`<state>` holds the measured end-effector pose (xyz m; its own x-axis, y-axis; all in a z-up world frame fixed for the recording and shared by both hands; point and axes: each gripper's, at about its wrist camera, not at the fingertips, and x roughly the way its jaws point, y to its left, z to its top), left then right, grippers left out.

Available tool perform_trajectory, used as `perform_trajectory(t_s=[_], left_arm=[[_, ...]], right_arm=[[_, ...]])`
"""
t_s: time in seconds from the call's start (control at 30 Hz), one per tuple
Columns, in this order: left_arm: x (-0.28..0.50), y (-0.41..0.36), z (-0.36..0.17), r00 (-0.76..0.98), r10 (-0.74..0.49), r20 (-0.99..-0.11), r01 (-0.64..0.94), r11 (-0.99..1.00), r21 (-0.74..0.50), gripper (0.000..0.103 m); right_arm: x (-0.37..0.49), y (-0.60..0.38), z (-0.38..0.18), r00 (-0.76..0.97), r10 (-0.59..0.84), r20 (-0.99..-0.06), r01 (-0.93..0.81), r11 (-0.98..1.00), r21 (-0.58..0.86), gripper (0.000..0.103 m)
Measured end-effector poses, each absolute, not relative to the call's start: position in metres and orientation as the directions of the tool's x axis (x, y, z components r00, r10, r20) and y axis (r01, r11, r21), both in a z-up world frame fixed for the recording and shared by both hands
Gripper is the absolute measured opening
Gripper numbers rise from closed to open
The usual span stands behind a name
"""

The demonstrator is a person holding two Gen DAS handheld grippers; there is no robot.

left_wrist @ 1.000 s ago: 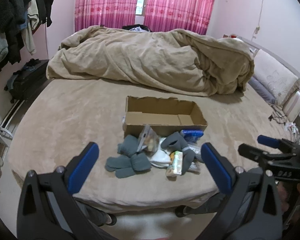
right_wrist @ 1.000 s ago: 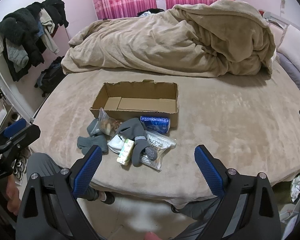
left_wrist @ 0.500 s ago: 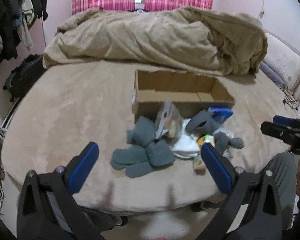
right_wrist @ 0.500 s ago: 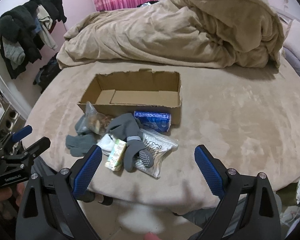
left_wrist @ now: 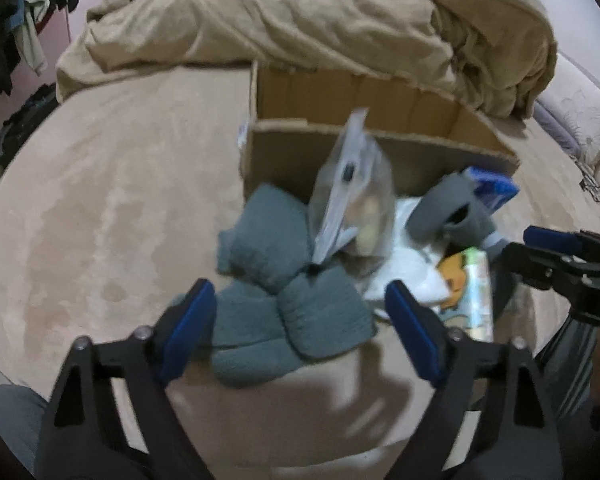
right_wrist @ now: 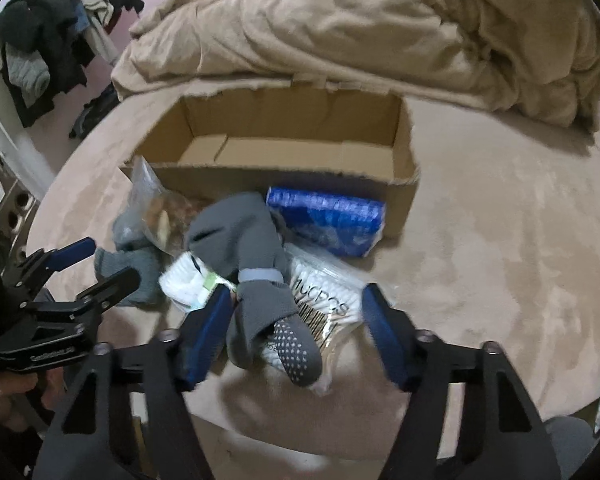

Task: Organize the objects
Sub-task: 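Grasp grey glove with left gripper while right gripper grasps grey dotted sock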

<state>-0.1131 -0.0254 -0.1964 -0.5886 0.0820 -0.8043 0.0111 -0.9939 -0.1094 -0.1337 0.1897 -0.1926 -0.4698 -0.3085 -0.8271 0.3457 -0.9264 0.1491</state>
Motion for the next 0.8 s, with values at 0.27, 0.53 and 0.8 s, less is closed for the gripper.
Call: perform_trajectory(t_s=[0.27,0.53,0.8], left_arm=[[-0.121,-0.021,-0.210,-0.564,0.097,-0.820,0.003,-0.993,-0.119,0.056],[-0.096,-0.027,-0.183,-0.610,0.106,-0.785,0.019,-0.989,-0.149,0.045],[-0.070,-0.052,-0.131,-0.681,0.090,-0.726,0.059,-0.982,-0.178,0.045]], right_arm=[[-0.129,0.181,-0.213,-0.460,-0.313,-0.831,0.376,-0.916,0.137,0.033],[-0.119,0.188,-0.188,-0.501,-0.323,-0.803,0.389,-0.913,0.124,0.022],[-0.107,0.201,-0.145,-0.570,-0.341,-0.748,0.388,-0.914,0.122,0.022]])
